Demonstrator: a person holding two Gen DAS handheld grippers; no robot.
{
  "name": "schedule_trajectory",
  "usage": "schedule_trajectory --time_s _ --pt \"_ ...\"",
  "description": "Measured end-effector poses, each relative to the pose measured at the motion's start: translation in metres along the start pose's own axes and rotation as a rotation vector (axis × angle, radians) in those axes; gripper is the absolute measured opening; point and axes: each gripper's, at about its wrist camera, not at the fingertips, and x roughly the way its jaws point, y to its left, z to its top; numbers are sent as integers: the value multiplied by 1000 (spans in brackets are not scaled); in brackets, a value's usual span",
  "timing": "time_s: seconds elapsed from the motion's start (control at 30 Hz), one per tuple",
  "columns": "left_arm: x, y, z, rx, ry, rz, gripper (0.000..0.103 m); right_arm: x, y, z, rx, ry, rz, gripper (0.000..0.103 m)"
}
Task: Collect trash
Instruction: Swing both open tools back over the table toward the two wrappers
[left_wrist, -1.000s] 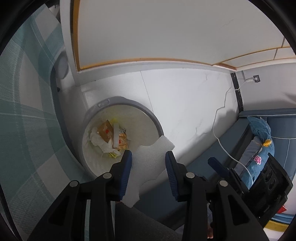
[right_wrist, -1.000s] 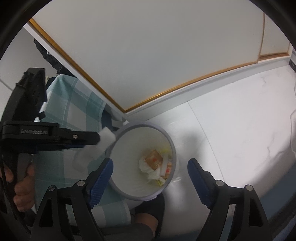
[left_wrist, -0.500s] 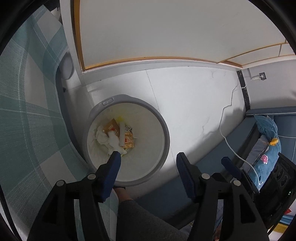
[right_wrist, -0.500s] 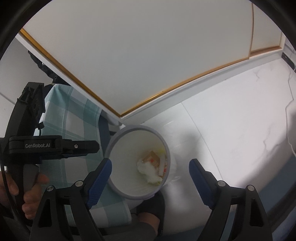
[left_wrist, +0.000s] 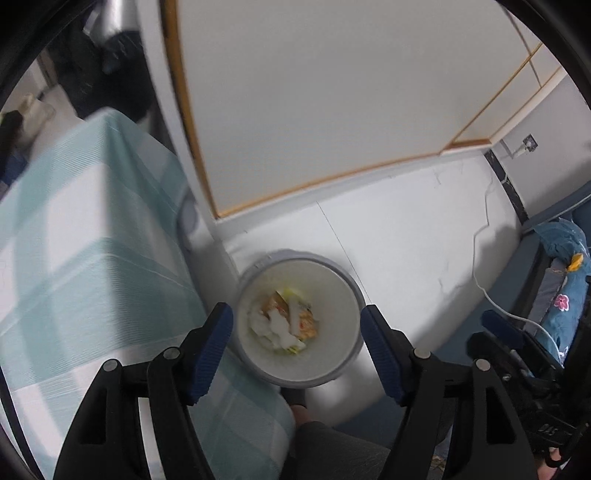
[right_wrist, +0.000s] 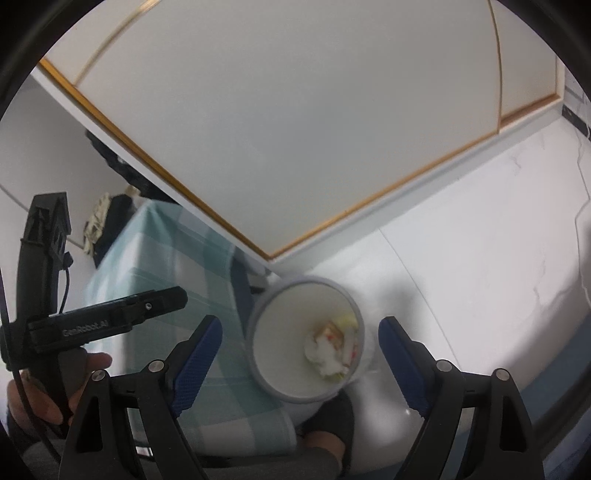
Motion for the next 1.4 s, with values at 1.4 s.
schedule_trajectory --time_s 1.4 --pt "-226 264 -101 -515 -677 350 86 -36 368 -21 -588 -284 264 103"
